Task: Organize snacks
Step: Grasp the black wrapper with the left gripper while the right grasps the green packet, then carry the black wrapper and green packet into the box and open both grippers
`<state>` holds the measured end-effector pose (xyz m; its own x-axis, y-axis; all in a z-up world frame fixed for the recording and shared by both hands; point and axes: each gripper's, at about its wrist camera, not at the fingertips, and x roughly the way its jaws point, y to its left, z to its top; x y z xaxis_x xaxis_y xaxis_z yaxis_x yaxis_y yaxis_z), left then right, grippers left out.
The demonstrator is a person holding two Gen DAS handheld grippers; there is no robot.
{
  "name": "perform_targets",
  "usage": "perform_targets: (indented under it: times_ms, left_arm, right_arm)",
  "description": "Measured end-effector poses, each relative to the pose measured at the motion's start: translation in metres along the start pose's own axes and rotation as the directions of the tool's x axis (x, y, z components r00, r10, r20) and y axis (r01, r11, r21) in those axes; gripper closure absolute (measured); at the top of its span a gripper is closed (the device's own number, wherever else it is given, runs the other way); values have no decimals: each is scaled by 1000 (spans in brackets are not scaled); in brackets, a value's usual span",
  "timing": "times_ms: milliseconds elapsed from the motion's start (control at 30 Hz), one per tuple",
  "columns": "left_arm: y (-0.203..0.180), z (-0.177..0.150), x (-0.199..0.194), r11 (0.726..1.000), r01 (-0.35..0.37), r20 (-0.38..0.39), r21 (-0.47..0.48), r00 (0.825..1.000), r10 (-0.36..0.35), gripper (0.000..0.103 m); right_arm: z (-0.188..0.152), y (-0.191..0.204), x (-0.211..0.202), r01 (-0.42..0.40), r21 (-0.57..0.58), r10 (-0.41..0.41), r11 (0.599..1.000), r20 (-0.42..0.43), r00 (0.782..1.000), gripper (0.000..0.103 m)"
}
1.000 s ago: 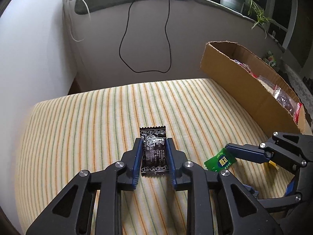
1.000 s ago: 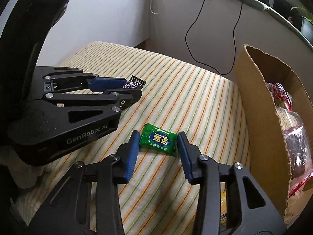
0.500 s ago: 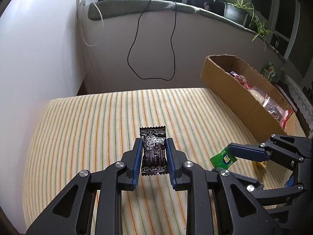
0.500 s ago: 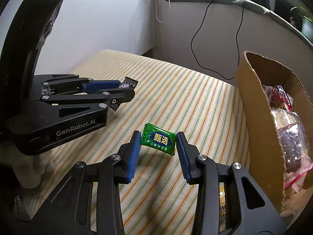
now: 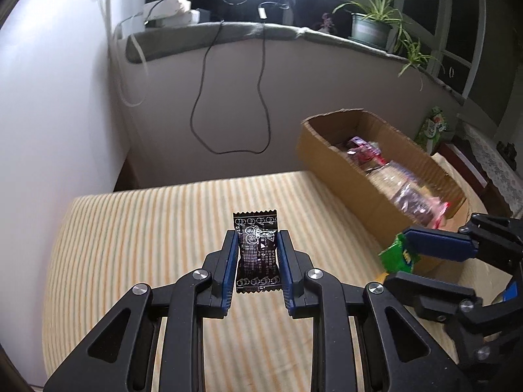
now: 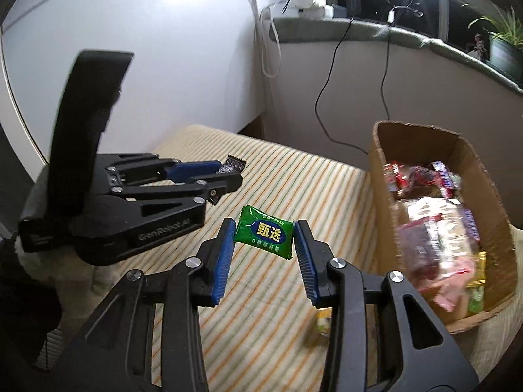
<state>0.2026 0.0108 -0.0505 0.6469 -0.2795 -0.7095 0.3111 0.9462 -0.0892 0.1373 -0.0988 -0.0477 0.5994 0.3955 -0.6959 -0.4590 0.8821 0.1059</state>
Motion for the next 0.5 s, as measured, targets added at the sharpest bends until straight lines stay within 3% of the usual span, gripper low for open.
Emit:
perform_targets:
  times_ms: [500]
  left_arm:
    - [-59,39,24,997,73,12,26,997,-73,81]
  right_arm:
    - [-5,-98,-51,91,105,-98,990,62,993,64]
